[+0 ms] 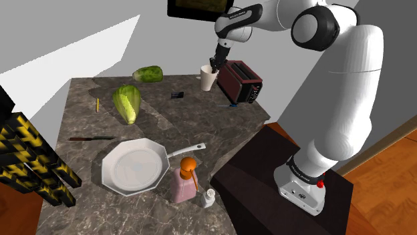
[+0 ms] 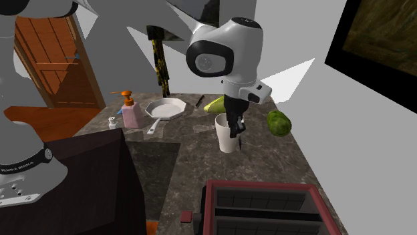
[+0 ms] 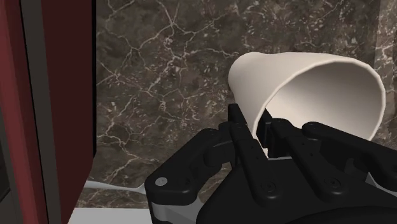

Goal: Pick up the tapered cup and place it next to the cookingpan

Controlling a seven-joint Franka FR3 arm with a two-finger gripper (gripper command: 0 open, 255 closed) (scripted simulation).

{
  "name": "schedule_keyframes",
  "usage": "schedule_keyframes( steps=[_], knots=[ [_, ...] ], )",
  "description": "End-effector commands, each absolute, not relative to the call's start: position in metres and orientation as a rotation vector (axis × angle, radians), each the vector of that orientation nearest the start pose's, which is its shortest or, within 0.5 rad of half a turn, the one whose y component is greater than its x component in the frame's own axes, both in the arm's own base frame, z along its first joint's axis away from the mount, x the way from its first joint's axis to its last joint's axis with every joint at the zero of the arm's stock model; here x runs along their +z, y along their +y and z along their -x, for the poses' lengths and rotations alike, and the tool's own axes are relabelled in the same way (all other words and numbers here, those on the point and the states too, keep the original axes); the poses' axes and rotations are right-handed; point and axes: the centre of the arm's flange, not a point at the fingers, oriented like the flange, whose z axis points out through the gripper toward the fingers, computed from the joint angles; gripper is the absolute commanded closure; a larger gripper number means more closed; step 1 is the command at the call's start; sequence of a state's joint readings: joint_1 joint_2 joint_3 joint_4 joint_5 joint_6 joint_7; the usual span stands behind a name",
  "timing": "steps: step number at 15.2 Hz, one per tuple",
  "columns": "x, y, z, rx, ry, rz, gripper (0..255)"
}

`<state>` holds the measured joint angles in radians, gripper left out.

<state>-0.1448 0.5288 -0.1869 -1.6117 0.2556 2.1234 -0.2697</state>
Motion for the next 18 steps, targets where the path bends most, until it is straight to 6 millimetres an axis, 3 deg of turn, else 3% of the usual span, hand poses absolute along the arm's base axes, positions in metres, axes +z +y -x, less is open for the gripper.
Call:
schedule_keyframes(
  steps=[1,15,18],
  knots=[
    [0.333,-0.196,-0.656,-0.048,0.260,3.011,255],
    [0.406,-0.196,-0.656,-0.048,0.260,3.011,255],
    [0.406,-0.159,-0.641,-0.048,0.260,3.011,255]
  ],
)
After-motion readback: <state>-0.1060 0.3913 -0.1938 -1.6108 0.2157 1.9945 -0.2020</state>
